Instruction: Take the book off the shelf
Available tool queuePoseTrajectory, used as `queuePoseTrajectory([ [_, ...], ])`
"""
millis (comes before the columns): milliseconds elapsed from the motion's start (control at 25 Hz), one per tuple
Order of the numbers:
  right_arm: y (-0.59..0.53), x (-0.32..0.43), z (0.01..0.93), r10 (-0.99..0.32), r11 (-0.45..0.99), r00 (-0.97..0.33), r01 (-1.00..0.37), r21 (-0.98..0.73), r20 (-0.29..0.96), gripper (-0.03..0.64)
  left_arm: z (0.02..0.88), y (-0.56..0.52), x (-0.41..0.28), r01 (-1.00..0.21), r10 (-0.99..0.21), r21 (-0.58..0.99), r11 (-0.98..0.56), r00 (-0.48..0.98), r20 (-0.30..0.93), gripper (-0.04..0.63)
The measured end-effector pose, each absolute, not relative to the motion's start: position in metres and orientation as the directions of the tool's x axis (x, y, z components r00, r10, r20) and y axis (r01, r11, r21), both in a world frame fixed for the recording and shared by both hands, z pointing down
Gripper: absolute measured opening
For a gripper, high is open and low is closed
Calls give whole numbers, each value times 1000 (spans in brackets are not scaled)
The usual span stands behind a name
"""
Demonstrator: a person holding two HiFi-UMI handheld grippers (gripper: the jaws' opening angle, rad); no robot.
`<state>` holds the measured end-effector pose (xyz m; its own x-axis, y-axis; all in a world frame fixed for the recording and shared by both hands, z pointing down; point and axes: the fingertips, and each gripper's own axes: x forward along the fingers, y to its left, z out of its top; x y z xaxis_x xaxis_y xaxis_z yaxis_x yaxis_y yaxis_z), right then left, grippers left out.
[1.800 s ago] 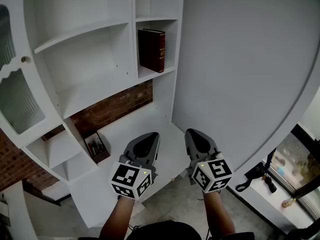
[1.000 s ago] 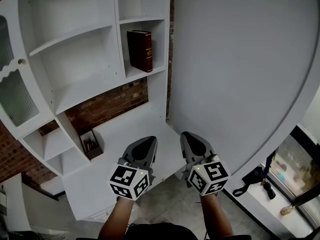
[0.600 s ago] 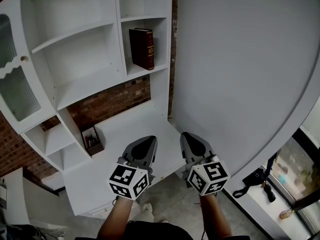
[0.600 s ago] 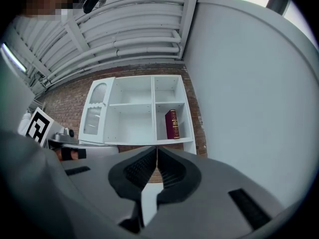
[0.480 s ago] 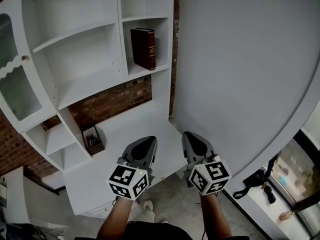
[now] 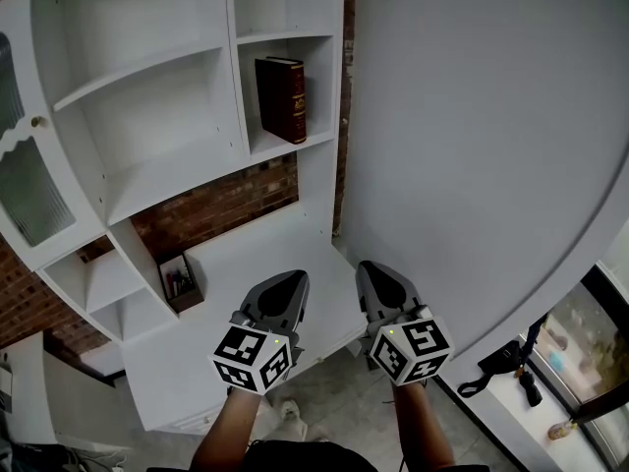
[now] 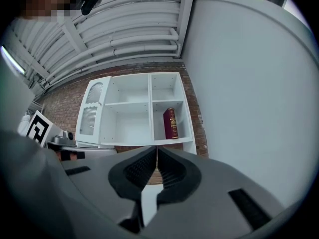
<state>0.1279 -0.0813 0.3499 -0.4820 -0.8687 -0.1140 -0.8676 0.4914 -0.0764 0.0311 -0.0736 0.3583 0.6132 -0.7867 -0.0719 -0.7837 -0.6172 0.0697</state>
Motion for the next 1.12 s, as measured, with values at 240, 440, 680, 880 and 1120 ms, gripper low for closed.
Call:
queuePoseTrajectory([
  [240,-109,120,345,-865,497,-488,-864,-75,-118,23,352,-100,23,-784,-787,74,-616,611,-85,16],
  [440,-136,109,336,-864,498,-488,-864,-69,-126,23,346,-127,14,-780,-784,75,-621,614,-93,16],
  [680,-167,96,326,-870,487,-476,-871,-62,-130,23,335,-159,2,-767,-770,75,-638,629,-107,17],
  [880,-191,84,318,-875,474,-465,-879,-52,-135,23,329,-184,-10,-755,-759,81,-650,641,-118,17],
  [1120,-213,69,313,-883,458,-449,-888,-43,-134,23,325,-207,-22,-736,-740,85,-672,660,-129,17],
])
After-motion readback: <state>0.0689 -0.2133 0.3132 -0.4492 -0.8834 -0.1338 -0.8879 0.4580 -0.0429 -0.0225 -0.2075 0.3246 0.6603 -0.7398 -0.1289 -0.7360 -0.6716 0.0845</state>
